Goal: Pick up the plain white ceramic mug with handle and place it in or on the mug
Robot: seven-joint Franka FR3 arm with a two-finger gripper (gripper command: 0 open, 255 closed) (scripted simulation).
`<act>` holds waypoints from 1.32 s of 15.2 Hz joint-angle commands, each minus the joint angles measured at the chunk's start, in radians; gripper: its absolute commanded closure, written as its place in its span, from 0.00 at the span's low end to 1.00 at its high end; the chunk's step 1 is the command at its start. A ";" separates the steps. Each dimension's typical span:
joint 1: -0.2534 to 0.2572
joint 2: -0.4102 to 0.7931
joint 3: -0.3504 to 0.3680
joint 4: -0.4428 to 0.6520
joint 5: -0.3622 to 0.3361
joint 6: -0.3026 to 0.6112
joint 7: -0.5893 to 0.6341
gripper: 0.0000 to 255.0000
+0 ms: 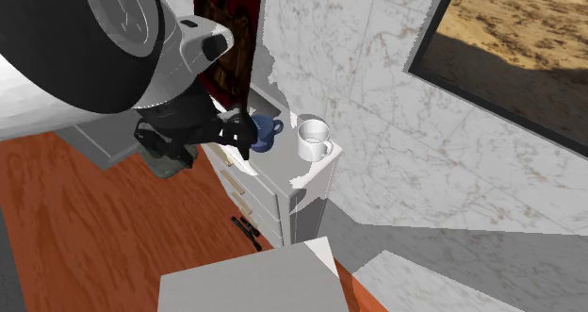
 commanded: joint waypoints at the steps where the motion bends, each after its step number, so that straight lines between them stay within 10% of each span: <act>1: 0.000 0.000 0.000 0.000 0.000 0.000 0.000 0.00; 20: -0.045 0.590 -0.279 0.097 0.001 0.469 -0.272 0.00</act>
